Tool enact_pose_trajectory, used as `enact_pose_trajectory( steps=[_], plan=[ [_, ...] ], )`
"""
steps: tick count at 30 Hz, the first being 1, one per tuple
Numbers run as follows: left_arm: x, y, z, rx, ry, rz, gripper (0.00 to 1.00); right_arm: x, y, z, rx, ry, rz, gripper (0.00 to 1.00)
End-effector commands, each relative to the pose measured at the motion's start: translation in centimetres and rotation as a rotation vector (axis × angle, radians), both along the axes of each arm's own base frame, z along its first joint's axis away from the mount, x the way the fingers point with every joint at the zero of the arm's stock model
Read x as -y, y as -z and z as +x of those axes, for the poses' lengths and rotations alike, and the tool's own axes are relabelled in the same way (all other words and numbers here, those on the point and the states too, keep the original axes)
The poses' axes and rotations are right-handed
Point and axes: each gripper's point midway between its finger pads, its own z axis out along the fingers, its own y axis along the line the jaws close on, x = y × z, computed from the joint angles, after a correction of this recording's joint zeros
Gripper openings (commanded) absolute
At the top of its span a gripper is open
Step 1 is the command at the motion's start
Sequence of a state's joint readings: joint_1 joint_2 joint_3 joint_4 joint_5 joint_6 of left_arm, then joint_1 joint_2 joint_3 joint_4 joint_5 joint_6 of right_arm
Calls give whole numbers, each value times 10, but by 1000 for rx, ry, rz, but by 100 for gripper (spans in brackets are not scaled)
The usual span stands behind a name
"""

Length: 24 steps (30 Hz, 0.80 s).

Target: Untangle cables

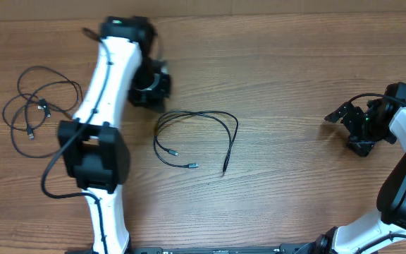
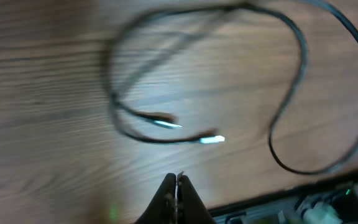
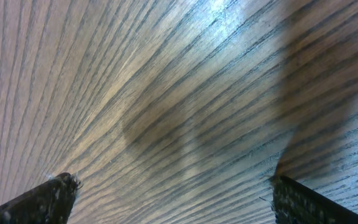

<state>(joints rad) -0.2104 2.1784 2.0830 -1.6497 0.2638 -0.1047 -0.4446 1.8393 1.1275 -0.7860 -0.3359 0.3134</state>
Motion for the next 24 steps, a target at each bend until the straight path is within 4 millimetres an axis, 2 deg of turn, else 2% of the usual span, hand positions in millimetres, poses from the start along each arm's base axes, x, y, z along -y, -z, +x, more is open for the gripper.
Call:
enact_pose_trajectory(
  steps=[1,5,9,14,15,17,19,24],
  plan=[
    [37,-2,-14,0,113,-39,7,5,-5,8,23,-2,-15,100],
    [78,-2,-31,5,219,-60,15,5,-5,8,23,-2,-15,100],
    [111,-2,-50,14,314,-64,15,5,-5,8,23,-2,-15,100],
    [138,0,-64,29,361,-61,21,5,-5,8,23,-2,-15,100],
    [142,0,-66,33,368,-62,24,5,-5,8,23,-2,-15,100],
    [150,1,-69,42,365,-56,36,5,-5,8,23,-2,-15,100],
    [158,2,-71,50,347,-55,42,5,-5,8,23,-2,-15,100],
    [176,15,-77,66,342,-60,45,5,-5,8,23,-2,-15,100]
  ],
)
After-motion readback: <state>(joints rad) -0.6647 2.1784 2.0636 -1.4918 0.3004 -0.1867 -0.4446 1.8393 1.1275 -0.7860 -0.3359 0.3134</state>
